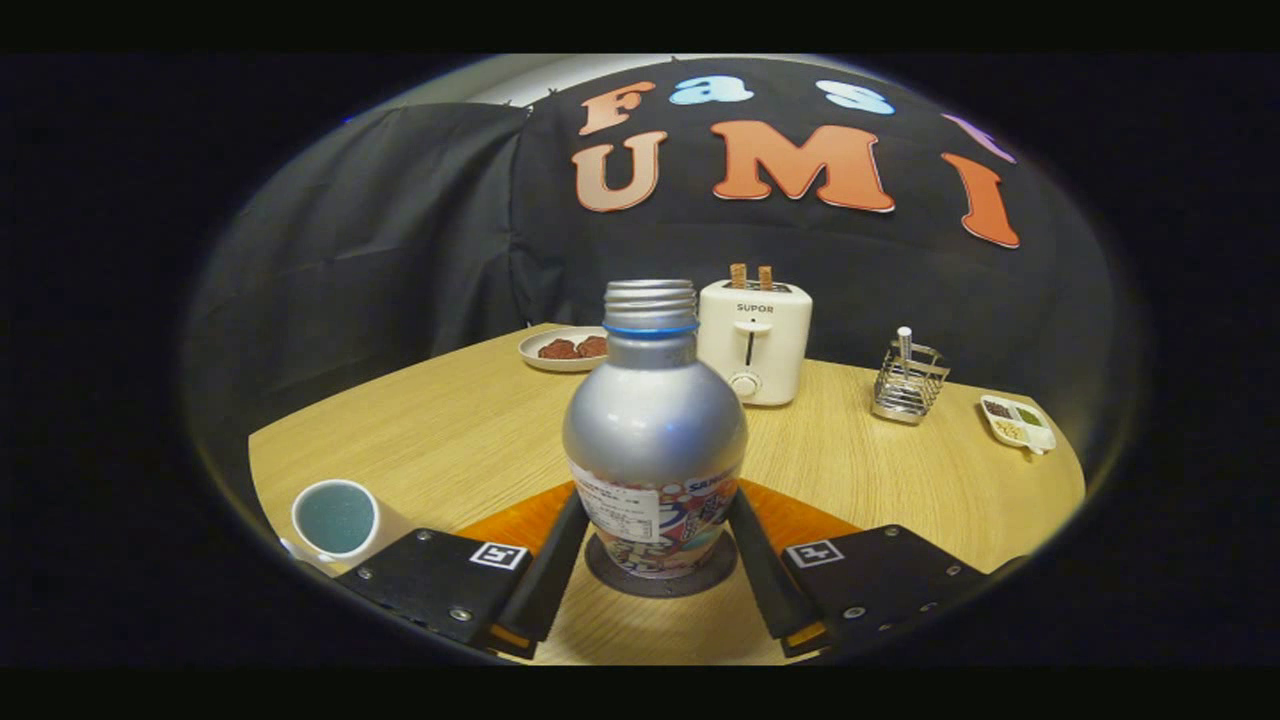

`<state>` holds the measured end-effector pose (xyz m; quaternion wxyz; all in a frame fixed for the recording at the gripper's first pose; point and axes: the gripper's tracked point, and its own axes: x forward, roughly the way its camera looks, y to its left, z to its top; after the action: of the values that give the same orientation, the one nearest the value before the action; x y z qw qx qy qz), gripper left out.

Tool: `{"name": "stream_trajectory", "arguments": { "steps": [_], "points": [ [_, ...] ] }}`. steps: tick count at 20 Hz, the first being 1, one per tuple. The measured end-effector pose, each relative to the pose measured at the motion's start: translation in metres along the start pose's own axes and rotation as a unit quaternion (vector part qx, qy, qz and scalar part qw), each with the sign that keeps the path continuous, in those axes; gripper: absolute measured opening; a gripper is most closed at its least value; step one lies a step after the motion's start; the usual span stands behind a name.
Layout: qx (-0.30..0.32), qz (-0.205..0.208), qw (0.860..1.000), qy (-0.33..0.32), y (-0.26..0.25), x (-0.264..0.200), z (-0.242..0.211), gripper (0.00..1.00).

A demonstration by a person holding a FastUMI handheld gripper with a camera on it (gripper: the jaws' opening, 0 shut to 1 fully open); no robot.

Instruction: Take the bottle from table, then pour the juice into the cup, finally place the bottle on the coaster

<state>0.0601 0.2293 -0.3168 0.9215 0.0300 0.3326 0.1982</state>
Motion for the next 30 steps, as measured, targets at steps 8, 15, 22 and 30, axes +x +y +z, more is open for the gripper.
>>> {"name": "stream_trajectory", "arguments": {
  "steps": [8,15,22,30],
  "points": [
    [0.026,0.0,0.999,-0.02,-0.005,-0.022,0.018,0.98],
    [0.018,-0.04,0.994,-0.098,-0.021,-0.072,0.065,0.97],
    [0.035,-0.065,0.978,-0.195,-0.036,-0.134,0.127,0.97],
    [0.018,-0.103,0.953,-0.286,-0.046,-0.209,0.175,0.97]
  ]
}}
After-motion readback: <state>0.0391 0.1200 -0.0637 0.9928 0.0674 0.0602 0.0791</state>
